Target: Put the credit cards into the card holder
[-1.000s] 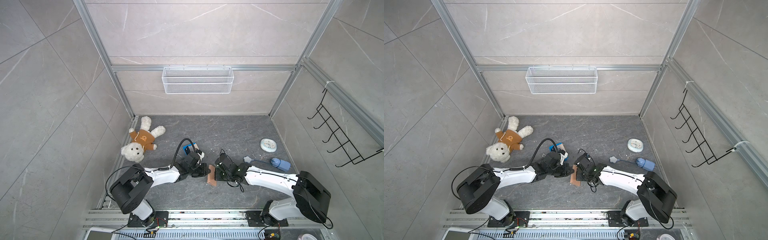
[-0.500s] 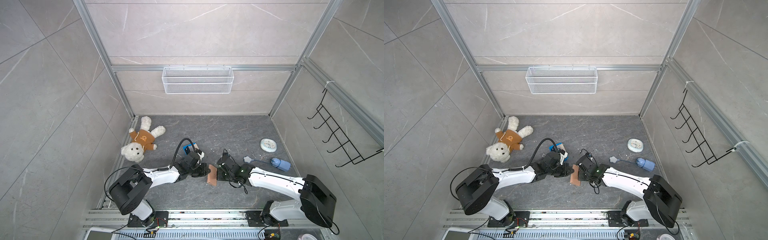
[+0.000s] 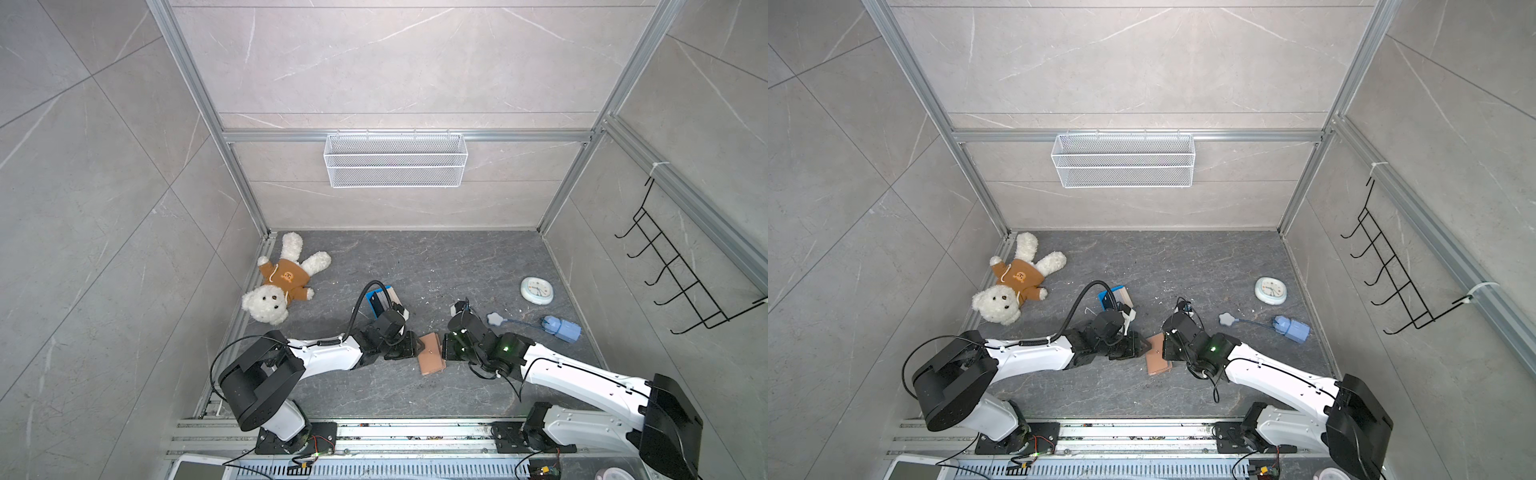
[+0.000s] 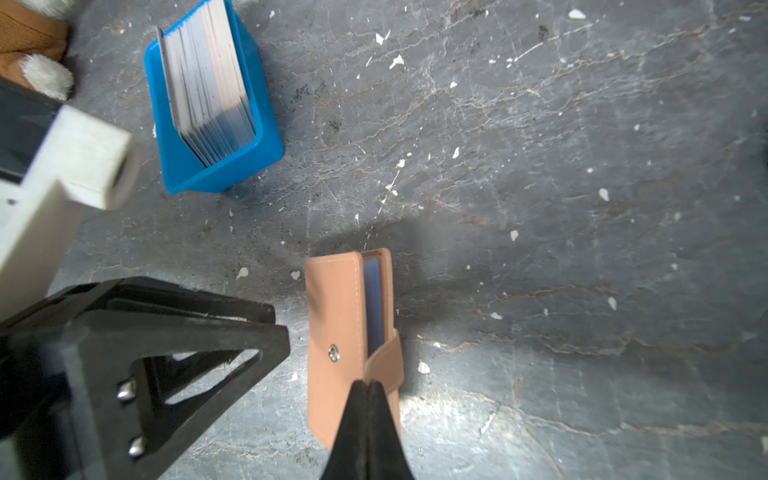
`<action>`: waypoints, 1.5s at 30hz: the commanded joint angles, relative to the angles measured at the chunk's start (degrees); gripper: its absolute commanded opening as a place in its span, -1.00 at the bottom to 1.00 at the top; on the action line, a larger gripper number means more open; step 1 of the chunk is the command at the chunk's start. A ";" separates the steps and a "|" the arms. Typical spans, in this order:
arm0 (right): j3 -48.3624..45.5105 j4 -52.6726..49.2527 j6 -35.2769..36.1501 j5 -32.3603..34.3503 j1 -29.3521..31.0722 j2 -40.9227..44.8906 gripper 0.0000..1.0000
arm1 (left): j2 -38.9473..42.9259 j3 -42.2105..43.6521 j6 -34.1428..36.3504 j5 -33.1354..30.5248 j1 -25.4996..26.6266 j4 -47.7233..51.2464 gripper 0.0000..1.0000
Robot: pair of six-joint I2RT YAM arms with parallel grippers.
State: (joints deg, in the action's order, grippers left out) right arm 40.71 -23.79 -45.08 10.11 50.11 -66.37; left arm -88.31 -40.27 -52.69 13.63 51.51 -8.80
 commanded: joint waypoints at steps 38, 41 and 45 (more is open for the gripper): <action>3.68 -1.10 3.54 -2.08 4.82 1.32 -0.41 | 2.27 2.54 -3.29 -1.73 1.24 0.32 -0.81; 3.74 -1.14 0.43 -0.71 4.73 -2.97 -0.44 | 3.13 4.32 -4.40 -2.58 1.30 -1.05 -0.74; 4.27 0.08 -1.35 -0.35 4.39 -8.15 -0.45 | 4.20 5.27 -4.43 -3.24 1.32 -0.83 -0.55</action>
State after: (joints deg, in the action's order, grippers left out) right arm 44.73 -25.39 -44.60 10.63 54.72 -72.12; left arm -86.21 -35.18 -56.51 11.86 52.53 -8.38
